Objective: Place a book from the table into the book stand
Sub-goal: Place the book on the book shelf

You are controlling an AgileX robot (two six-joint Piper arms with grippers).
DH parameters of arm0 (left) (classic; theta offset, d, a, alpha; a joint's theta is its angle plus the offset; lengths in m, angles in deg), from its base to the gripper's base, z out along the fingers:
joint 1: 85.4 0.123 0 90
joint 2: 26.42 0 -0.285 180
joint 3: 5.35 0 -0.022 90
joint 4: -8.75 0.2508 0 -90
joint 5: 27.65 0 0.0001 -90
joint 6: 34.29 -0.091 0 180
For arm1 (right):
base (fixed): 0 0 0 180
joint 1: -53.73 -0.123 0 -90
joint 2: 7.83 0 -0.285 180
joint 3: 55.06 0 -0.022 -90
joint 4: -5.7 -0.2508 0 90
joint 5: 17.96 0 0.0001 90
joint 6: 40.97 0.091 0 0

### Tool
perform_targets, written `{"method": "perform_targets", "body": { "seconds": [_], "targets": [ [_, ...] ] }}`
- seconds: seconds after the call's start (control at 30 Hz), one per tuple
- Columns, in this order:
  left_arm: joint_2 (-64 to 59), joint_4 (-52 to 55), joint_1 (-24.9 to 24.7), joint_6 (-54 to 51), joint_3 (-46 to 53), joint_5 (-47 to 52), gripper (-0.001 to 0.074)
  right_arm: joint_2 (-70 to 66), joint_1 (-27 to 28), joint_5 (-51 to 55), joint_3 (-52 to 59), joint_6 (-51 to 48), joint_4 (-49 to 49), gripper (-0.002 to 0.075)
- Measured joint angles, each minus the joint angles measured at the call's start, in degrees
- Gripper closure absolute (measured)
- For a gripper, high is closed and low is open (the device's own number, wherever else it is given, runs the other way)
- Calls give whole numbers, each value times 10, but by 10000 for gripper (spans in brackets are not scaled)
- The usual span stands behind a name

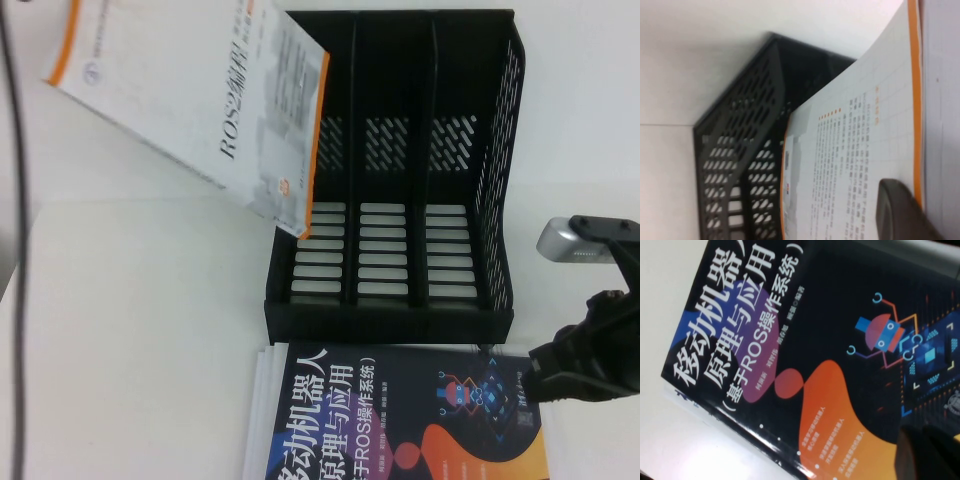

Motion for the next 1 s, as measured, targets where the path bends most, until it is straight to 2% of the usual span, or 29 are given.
{"method": "perform_targets", "body": {
  "seconds": [0.2,0.43,0.73,1.0],
  "targets": [
    [-49,93,-58,42,-29,-7,630,0,0,2,0,2,0,727],
    [-98,110,-96,46,-31,-50,630,0,0,2,0,6,0,727],
    [-149,173,-120,88,-34,-80,630,0,0,0,0,18,4,727],
    [-175,185,-129,98,-37,-96,630,0,0,-1,0,18,8,727]
  ]
}}
